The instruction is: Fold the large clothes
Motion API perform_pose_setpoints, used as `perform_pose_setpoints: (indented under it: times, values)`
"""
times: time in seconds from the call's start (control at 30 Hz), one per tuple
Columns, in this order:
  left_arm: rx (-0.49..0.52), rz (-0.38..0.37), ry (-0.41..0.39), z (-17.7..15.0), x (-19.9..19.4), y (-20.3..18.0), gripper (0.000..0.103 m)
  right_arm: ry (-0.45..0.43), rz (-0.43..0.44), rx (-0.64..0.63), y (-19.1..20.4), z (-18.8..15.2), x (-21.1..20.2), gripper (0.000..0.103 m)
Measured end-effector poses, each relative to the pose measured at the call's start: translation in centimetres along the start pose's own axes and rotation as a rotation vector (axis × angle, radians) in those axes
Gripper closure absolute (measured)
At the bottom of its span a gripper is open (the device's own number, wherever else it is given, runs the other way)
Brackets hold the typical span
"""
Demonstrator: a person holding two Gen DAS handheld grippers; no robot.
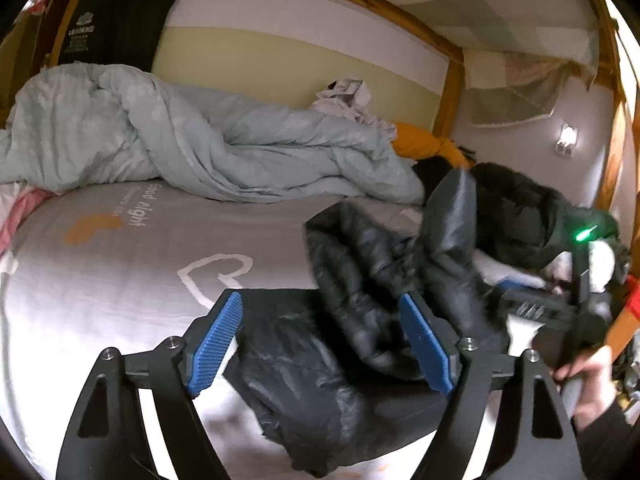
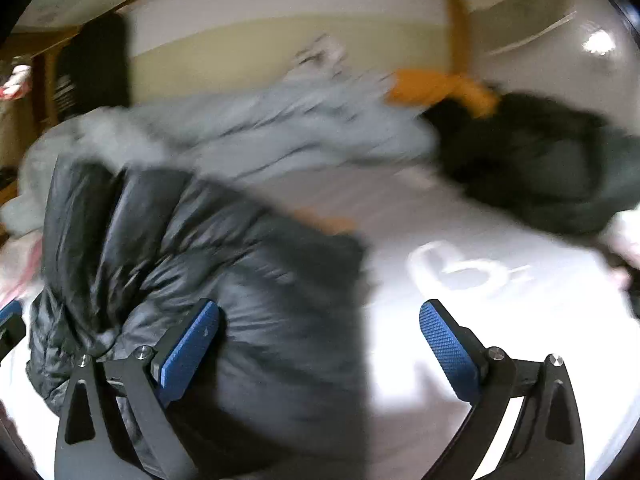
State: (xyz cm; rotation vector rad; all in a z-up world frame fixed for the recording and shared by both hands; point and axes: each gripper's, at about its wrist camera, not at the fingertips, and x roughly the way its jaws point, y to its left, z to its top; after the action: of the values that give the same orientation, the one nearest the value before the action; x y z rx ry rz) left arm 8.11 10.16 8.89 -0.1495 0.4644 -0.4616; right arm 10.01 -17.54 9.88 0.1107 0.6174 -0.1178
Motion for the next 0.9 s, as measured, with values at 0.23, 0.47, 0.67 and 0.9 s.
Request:
perform_pose_setpoints:
  times: [0.23,0.47,0.67,0.9]
  values:
    - [0.114,-0.052,-0.013,-0.1,-0.3,-2.6,0.001,0.111,0.237,-0.151,4.6,-3.6,1.7,0.001]
    - [0.051,0.082,0.075,-0.7,3.4,-2.4,0.001,0.107,0.215,-0.226,5.8,-6.0,-0.3,0.001]
    - [-0.118,0.277,0.139,-2.1,4.5,1.0,0.000,0.053,0.178,-0.202,5.2,-5.9,-2.6,0.001]
    - [-0.187,0.335,0.283,-4.5,6.0,2.5,0.000,-0.015,0.046,-0.129,1.3,-3.8,-3.6,0.001]
